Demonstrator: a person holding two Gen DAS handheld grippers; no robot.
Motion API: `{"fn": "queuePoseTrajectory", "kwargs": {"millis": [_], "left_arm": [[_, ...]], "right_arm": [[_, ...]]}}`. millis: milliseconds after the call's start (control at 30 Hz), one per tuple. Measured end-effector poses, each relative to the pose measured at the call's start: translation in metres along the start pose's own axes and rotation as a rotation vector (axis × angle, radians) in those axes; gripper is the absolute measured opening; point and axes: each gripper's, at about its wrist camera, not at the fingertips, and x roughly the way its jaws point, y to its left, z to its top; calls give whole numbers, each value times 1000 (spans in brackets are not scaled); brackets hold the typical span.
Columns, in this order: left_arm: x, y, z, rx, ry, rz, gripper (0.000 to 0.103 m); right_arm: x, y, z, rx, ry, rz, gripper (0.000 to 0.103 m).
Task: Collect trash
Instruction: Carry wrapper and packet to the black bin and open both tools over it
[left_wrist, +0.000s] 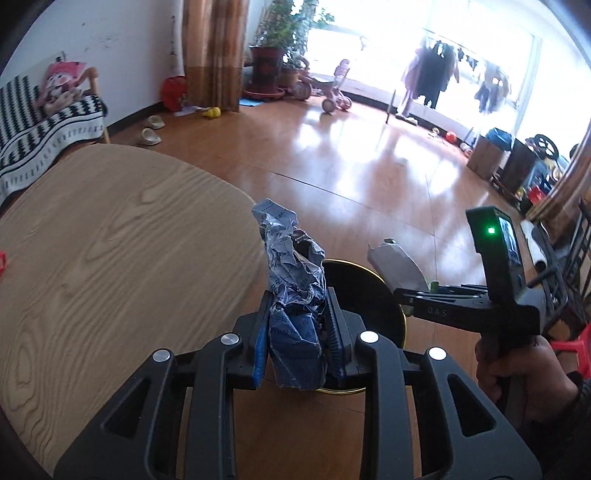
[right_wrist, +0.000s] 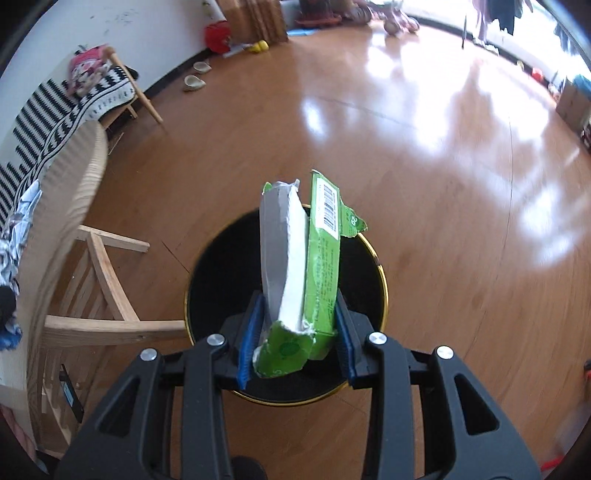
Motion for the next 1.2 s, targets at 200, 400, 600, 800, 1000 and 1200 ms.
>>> {"fn": "queuePoseTrajectory", "kwargs": {"millis": [200,400,600,800,1000,1200], "left_arm": [[16,-7,5,26,22,-21,26],[26,-3,13,23,36,-28,27],[34,-17,10,36,50,-31,27],[41,-20,12,48,58,-40,27],[46,-23,12,58,66,-49,27],[49,-22,11,64,64,-53,32]], "right_arm": [[4,2,3,6,8,13,36],[5,4,6,5,7,22,37],[8,2,6,7,19,48,47],[3,-4,9,29,-8,65,61],[2,-6,9,39,-13,61,61],[0,-6,8,44,-21,60,61]]}}
